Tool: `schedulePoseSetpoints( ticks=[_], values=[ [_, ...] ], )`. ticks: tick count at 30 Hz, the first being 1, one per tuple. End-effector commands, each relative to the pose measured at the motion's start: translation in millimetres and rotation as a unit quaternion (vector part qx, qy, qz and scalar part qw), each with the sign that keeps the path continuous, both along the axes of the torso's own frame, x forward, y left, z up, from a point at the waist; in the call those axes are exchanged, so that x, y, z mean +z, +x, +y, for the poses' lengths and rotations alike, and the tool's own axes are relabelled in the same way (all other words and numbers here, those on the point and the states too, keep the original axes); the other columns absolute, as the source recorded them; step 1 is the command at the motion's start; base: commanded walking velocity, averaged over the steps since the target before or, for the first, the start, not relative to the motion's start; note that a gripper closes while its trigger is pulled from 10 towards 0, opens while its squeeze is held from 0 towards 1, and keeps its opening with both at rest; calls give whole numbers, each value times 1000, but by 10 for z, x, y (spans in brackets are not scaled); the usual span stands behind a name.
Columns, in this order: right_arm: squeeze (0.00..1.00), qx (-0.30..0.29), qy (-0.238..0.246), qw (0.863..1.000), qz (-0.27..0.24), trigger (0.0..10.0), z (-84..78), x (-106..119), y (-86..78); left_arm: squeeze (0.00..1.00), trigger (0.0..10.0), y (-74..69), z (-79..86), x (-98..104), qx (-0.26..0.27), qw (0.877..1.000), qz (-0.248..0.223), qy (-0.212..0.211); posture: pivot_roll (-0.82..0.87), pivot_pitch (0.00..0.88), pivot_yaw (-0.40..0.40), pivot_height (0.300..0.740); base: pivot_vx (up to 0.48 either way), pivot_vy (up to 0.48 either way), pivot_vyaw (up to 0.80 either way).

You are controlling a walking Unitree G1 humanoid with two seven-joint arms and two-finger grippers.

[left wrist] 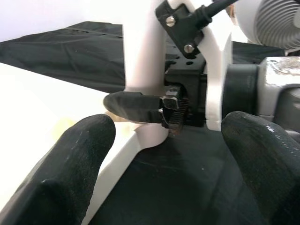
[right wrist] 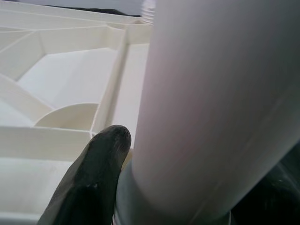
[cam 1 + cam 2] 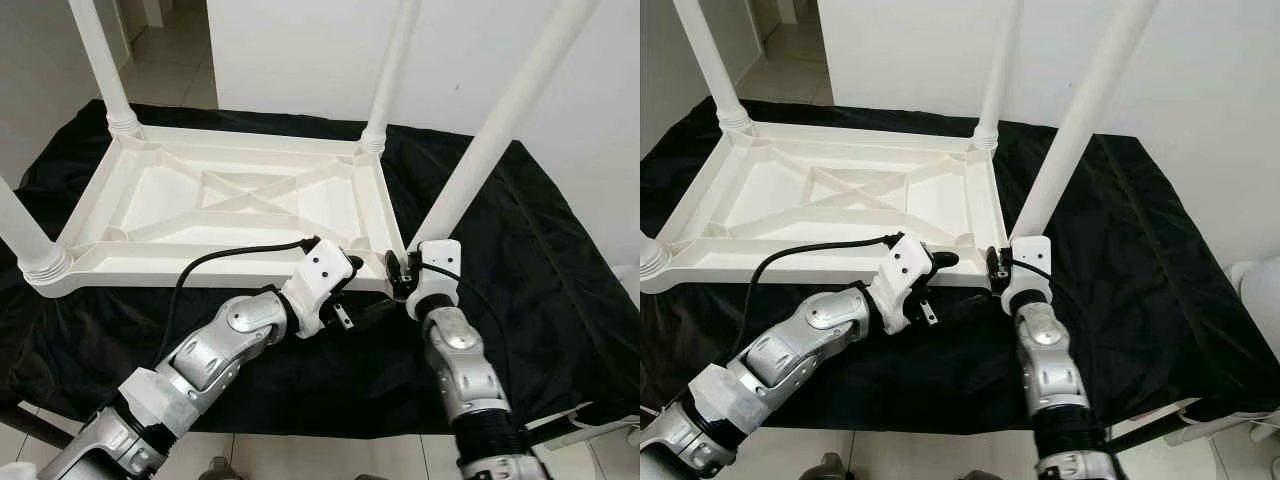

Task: Building children table

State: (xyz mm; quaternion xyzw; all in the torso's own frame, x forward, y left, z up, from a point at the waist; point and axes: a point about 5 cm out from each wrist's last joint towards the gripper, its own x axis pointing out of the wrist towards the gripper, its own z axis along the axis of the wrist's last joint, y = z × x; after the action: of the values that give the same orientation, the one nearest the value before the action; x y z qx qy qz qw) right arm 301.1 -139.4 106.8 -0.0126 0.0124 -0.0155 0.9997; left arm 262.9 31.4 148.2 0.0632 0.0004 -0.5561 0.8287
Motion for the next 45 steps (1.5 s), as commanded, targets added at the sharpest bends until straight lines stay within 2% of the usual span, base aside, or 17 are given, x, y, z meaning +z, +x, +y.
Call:
schedulePoseSetpoints(
  ticks=[1,2,4,6,10,11,12,13,19,20,21,22,27,33,37,39,45],
  values=[
    [0,-62,21,997,29,10000,15,-110,-68,0,10000,-120,-33,-44,-111,994,13,18,30,0,-67,740,0,0,0],
    [0,-62,21,997,29,10000,15,-110,-68,0,10000,-120,-33,-44,-111,994,13,18,30,0,-67,740,0,0,0],
    [0,-62,28,997,20,10000,176,-85,-80,0,10000,-124,-37,-41,-112,993,12,18,32,0,-67,740,0,0,0],
    [0,-22,49,999,6,10000,307,-41,-87,0,10000,-124,-38,-36,-113,993,12,18,33,0,-66,740,0,0,0],
    [0,-2,55,998,0,10000,338,12,-109,0,10000,-128,-38,-38,-115,993,11,18,29,0,-66,740,0,0,0],
    [188,0,57,998,-3,10000,315,27,-115,0,10000,-128,-38,-38,-115,993,11,19,29,0,-66,740,0,0,0],
    [188,1,59,998,-5,10000,298,37,-119,0,10000,-128,-38,-38,-116,993,11,19,29,0,-66,740,0,0,0],
    [1000,1,64,998,-9,10000,253,47,-123,0,10000,-127,-40,-36,-116,993,10,18,31,0,-69,740,0,0,0],
    [1000,14,61,998,-19,10000,163,74,-152,0,10000,-130,-41,-34,-115,993,9,18,34,0,-69,740,0,0,0],
    [573,32,55,998,-22,10000,113,70,-169,0,10000,-129,-38,-33,-115,993,9,18,32,0,-67,740,0,0,0],
    [573,32,55,998,-22,10000,113,70,-169,0,10000,-129,-38,-33,-115,993,9,18,32,0,-67,740,0,0,0],
    [0,50,48,997,-23,10000,64,64,-187,0,10000,-128,-36,-33,-115,993,9,18,31,0,-66,740,0,0,0],
    [0,131,1,991,-27,10000,-183,32,-241,0,10000,-123,-36,-38,-117,993,7,20,25,0,-65,740,0,0,0],
    [0,161,-24,986,-28,10000,-327,49,-208,0,10000,-111,-31,-46,-116,993,6,22,24,0,-63,740,0,0,0],
    [0,178,-30,983,-28,10000,-354,57,-186,0,10000,-112,-28,-48,-116,993,7,23,24,0,-63,740,0,0,0],
    [0,226,-47,972,-29,10000,-373,108,-58,0,10000,-98,-27,-36,-112,993,5,21,31,0,-59,740,0,0,0],
    [0,257,-68,964,-23,10000,-363,128,96,0,10000,-73,-17,-16,-106,994,3,20,38,0,-58,740,0,0,0]
  ],
)
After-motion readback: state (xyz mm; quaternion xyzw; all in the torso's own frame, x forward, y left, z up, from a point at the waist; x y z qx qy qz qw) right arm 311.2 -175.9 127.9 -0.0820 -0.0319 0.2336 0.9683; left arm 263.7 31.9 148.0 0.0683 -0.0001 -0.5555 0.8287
